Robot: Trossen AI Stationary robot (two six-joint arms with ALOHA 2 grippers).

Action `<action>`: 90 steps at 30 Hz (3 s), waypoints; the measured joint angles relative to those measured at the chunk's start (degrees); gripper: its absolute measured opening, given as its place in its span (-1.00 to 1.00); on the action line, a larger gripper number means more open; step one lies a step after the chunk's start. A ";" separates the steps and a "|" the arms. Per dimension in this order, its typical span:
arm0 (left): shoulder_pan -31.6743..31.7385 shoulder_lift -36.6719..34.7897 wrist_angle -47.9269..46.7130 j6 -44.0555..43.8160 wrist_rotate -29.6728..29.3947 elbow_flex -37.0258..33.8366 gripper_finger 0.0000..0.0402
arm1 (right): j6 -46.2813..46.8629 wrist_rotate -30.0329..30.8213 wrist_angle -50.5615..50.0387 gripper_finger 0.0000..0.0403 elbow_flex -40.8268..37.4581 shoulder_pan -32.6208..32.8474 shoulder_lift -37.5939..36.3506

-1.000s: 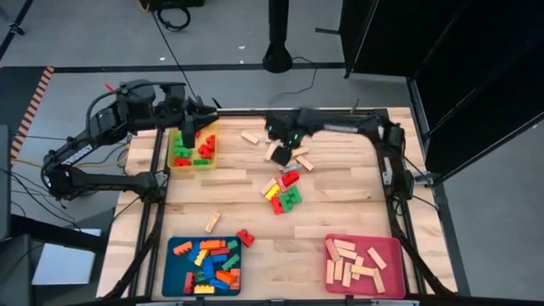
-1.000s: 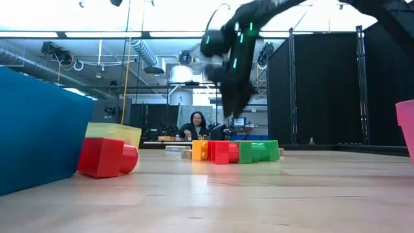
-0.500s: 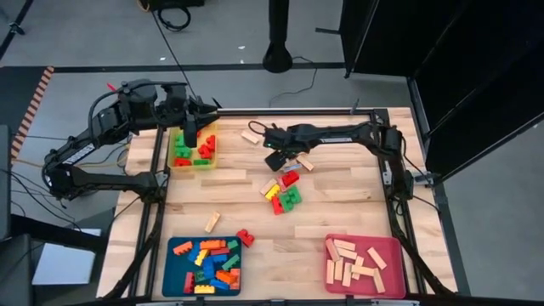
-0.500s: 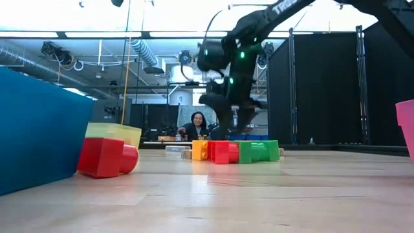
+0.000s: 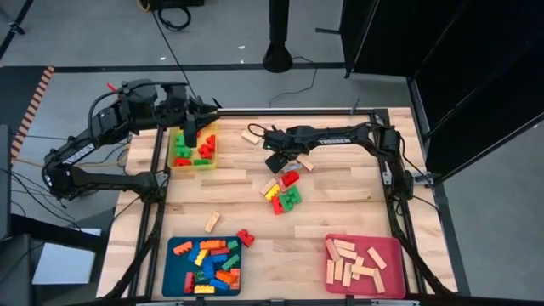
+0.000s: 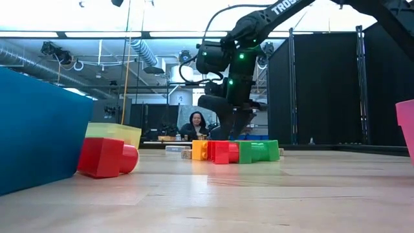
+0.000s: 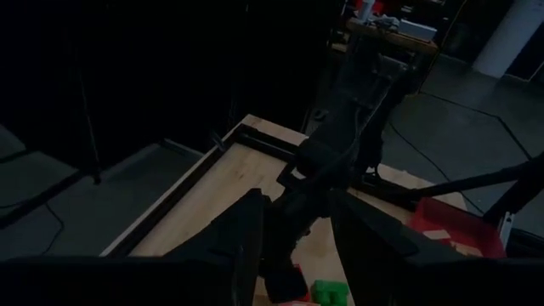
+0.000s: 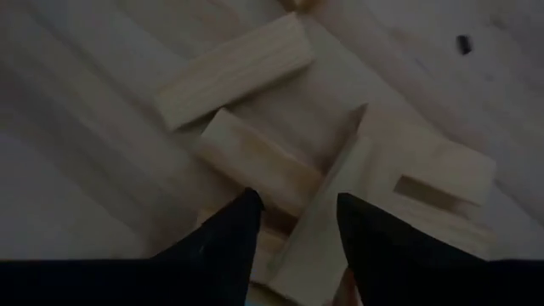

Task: Sort blocks by size
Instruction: Put the wooden block into the red bin

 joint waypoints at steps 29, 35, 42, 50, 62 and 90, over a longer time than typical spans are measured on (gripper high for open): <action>0.01 0.00 0.00 1.19 0.11 0.02 -0.28 | 2.00 -3.83 1.48 -0.15 -5.86 -1.49 -0.23; 0.01 0.00 0.07 1.19 0.11 0.02 -0.28 | 0.33 -7.30 -0.08 -0.40 -5.28 -0.87 0.10; -0.01 0.00 0.06 2.54 -2.63 0.04 -0.28 | -3.68 -7.27 -6.94 -0.40 -3.27 0.68 -1.77; -0.01 0.00 0.07 0.97 -3.52 0.07 -0.28 | -1.96 -10.44 -19.11 -0.40 0.58 11.26 -15.62; -0.01 5.80 1.86 -0.32 4.27 0.11 -0.28 | 41.03 -11.08 -26.14 -0.40 -1.25 55.90 -24.50; -7.82 8.52 11.23 -3.47 13.05 0.04 -0.28 | 43.95 7.85 -42.67 0.38 -1.27 54.56 -19.20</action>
